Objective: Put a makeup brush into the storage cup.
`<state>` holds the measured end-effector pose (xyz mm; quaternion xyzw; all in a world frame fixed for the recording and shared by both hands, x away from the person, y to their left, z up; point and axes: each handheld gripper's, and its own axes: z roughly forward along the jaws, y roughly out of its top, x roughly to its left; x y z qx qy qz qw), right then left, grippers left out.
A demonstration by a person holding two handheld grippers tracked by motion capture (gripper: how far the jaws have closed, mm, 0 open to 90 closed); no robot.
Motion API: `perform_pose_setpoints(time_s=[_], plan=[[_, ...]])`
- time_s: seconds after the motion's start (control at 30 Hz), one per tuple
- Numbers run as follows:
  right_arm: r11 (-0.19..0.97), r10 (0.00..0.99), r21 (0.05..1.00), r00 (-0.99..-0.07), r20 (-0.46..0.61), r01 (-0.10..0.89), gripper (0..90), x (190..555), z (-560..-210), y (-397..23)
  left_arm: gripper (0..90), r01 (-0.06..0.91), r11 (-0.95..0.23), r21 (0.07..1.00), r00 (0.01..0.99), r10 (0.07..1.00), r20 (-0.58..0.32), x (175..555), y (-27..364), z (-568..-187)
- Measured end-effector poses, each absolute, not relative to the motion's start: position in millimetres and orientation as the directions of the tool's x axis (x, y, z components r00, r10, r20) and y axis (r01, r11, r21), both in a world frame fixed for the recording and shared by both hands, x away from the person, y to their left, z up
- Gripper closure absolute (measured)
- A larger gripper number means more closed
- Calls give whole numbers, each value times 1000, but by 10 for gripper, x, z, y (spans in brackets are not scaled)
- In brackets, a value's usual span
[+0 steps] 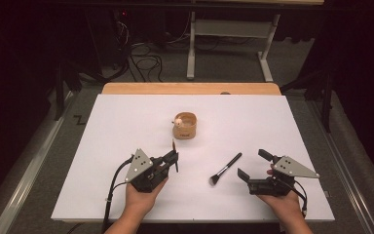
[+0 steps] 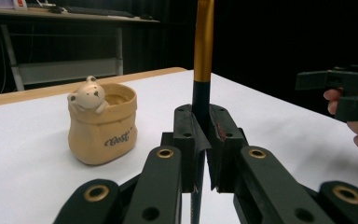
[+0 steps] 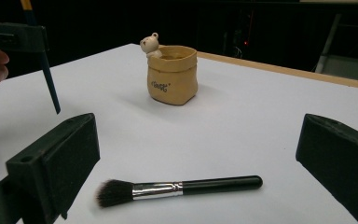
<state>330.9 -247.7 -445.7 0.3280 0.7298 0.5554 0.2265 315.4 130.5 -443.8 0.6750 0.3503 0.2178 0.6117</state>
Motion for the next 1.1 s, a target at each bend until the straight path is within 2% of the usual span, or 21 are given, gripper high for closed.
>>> perform_pose_setpoints(time_s=[0.5, 1.1], plan=[[172, 726, 957, -686, 38, 235, 3, 3314, -4488, -2464, 830, 209, -2, 978, 618, 775, -131, 3421, 1388, -4332], [160, 717, 956, -695, 59, 246, 9, 3321, -4503, -2467, 830, 244, 47, 969, 596, 780, -188, 3742, 1343, -4216]])
